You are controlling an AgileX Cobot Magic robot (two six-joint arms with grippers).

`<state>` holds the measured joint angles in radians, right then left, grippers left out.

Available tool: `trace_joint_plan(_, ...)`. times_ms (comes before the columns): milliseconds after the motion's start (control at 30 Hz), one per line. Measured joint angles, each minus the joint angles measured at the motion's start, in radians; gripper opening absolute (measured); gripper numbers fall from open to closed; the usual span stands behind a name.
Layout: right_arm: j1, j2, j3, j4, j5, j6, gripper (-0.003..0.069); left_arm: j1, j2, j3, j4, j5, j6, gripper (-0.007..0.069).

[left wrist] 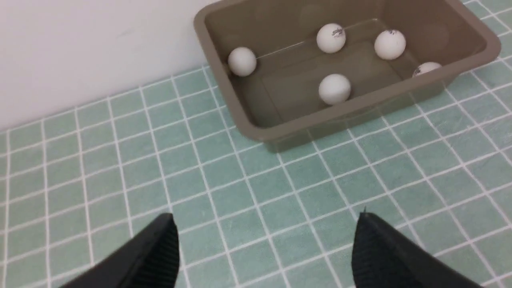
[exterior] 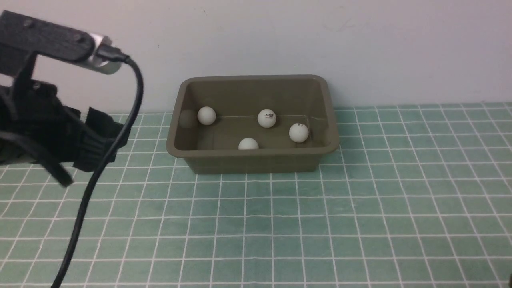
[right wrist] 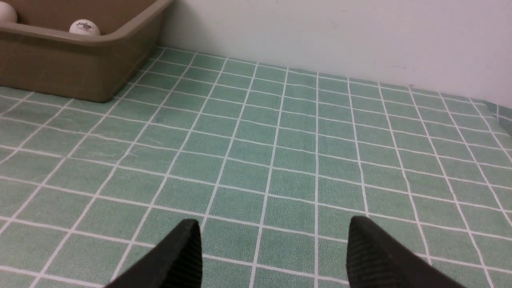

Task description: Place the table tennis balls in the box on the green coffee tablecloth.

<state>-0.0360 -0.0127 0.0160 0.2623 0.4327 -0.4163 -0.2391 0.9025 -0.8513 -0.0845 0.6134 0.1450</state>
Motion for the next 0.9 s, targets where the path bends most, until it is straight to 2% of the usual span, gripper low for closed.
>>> trace_joint_plan(67, 0.0, 0.0, 0.0, 0.0, 0.0, 0.0, 0.0447, 0.014, -0.048, 0.057, 0.001, -0.018, 0.0, 0.052)
trace_joint_plan(267, 0.0, 0.0, 0.0, 0.0, 0.0, 0.0, 0.0447, 0.148, -0.233, 0.34, 0.006, -0.126, -0.006, 0.052)
trace_joint_plan(467, 0.0, 0.0, 0.0, 0.0, 0.0, 0.0, 0.0447, 0.249, -0.511, 0.612, 0.009, -0.245, -0.054, 0.052)
trace_joint_plan(700, 0.0, 0.0, 0.0, 0.0, 0.0, 0.0, 0.0447, 0.304, -0.736, 0.791, 0.02, -0.271, -0.069, 0.052)
trace_joint_plan(900, 0.0, 0.0, 0.0, 0.0, -0.001, 0.0, 0.0447, 0.308, -0.872, 0.871, 0.021, -0.218, -0.07, 0.052)
